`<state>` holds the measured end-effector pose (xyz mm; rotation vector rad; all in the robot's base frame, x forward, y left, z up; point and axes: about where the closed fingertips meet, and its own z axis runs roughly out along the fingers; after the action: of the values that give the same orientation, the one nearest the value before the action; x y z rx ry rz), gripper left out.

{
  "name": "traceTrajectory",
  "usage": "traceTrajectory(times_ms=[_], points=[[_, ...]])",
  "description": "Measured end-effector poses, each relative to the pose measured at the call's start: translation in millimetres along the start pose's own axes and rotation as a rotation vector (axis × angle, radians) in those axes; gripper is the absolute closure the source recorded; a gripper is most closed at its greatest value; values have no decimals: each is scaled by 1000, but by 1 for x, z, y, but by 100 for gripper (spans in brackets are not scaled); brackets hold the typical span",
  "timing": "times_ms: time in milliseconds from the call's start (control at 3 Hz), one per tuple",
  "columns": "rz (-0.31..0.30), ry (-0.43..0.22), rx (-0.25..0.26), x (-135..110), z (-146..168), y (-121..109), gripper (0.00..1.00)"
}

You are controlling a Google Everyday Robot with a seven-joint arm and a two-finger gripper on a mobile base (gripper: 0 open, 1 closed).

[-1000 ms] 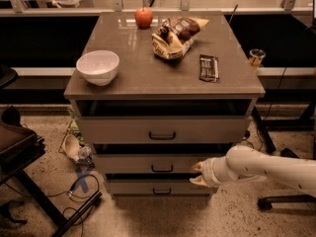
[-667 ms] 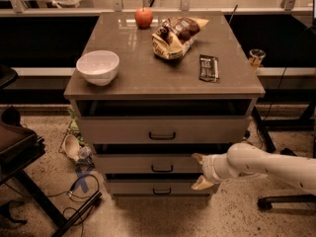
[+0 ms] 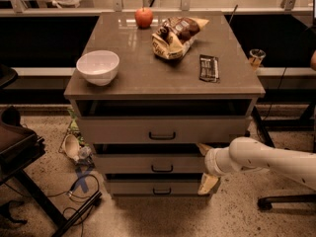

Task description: Open middle drawer

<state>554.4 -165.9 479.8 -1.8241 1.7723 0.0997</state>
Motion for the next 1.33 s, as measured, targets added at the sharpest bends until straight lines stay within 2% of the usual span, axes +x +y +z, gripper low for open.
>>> traceTrajectory(times_ms=[333,667,1000,1333], points=[[-4,-25,-60,3,57,0,0],[-2,-27,-61,4,60,0,0],[-2,-29,-64,3,61,1,18],[0,-29,-69,3,62,5,49]])
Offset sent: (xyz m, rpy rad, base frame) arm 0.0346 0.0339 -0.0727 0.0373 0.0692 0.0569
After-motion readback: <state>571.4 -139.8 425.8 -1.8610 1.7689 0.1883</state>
